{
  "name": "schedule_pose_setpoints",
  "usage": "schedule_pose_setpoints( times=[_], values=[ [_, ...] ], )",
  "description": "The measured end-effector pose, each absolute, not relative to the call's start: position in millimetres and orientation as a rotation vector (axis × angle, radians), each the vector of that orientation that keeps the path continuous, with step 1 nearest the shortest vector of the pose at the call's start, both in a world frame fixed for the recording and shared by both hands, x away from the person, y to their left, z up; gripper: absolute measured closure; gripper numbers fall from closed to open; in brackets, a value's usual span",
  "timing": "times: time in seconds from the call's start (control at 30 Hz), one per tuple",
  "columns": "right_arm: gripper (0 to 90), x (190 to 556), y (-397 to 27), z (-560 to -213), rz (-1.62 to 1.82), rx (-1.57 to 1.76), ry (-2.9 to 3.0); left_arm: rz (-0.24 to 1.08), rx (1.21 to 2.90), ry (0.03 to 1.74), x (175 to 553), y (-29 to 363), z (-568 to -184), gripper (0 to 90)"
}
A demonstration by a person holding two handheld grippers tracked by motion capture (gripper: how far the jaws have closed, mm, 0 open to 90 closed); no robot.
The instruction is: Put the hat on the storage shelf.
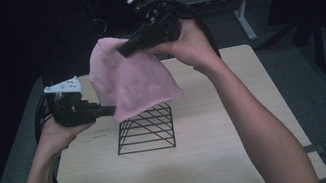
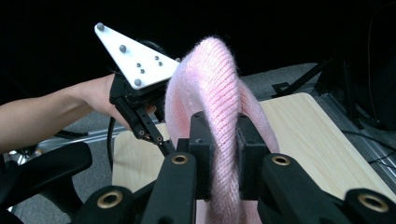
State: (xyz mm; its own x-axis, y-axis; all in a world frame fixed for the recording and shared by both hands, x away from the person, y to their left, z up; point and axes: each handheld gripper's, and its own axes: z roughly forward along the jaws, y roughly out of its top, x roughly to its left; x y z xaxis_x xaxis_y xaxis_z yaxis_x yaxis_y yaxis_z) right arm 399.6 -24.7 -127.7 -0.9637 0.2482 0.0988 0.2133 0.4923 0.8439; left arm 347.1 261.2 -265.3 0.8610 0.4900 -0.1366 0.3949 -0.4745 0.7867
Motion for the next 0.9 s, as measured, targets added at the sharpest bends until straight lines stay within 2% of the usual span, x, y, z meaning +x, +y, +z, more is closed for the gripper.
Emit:
schedule_pose_setpoints(
  times=[0.53, 0.9],
  values=[
    [79.7, 420.4, -41.7, -174.4, 1.533, 0.580, 2.680, 0.165, 2.191, 0.704, 361.6, 260.0, -284.4, 82.9],
    [79.7, 421.1, -54.6, -191.2, 1.565, 0.588, 2.675, 0.169, 2.225, 0.716, 367.7, 254.5, -295.1, 82.7]
  ],
)
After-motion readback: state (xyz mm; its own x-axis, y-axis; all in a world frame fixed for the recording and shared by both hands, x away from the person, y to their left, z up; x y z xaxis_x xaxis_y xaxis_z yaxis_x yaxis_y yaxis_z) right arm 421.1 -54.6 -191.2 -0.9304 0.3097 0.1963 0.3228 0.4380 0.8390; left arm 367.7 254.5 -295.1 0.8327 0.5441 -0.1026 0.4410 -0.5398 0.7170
